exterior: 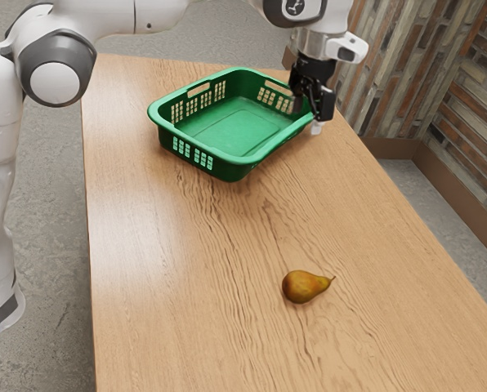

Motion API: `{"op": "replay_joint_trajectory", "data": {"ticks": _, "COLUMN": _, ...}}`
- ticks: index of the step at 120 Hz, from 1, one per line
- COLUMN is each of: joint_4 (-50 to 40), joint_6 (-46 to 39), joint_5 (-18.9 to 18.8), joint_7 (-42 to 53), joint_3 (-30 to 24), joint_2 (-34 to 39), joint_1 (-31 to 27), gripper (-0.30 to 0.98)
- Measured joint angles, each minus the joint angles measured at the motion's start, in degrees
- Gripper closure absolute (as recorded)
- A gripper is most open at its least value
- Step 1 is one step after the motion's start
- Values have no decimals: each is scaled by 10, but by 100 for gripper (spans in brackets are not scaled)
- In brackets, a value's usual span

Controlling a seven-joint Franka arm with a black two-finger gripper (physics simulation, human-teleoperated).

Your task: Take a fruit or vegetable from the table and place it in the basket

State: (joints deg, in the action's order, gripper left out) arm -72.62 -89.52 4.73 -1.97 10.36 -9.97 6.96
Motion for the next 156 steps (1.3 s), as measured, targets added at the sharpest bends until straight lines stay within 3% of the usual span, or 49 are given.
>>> {"op": "replay_joint_trajectory", "data": {"ticks": 18, "joint_4": 19, "joint_6": -15, "joint_5": -1, "joint_7": -2, "joint_3": -3, "joint_2": -2, "joint_1": 2, "gripper": 0}}
{"op": "replay_joint_trajectory", "data": {"ticks": 36, "joint_4": -3, "joint_6": 2, "joint_5": -2, "joint_7": -55, "joint_3": -75, "joint_2": -27, "joint_1": 33, "gripper": 0}}
{"op": "replay_joint_trajectory", "data": {"ticks": 52, "joint_4": -36, "joint_6": 0, "joint_5": 38, "joint_7": -153, "joint_3": -88, "joint_2": -61, "joint_1": 72, "gripper": 0}}
{"op": "replay_joint_trajectory", "data": {"ticks": 78, "joint_4": -84, "joint_6": -44, "joint_5": 78, "joint_7": -290, "joint_3": -87, "joint_2": -73, "joint_1": 73, "gripper": 0}}
{"op": "replay_joint_trajectory", "data": {"ticks": 105, "joint_4": -186, "joint_6": -99, "joint_5": 64, "joint_7": -353, "joint_3": -104, "joint_2": -31, "joint_1": 71, "gripper": 0}}
{"op": "replay_joint_trajectory", "data": {"ticks": 156, "joint_4": -194, "joint_6": -103, "joint_5": 36, "joint_7": -342, "joint_3": -123, "joint_2": -23, "joint_1": 65, "gripper": 0}}
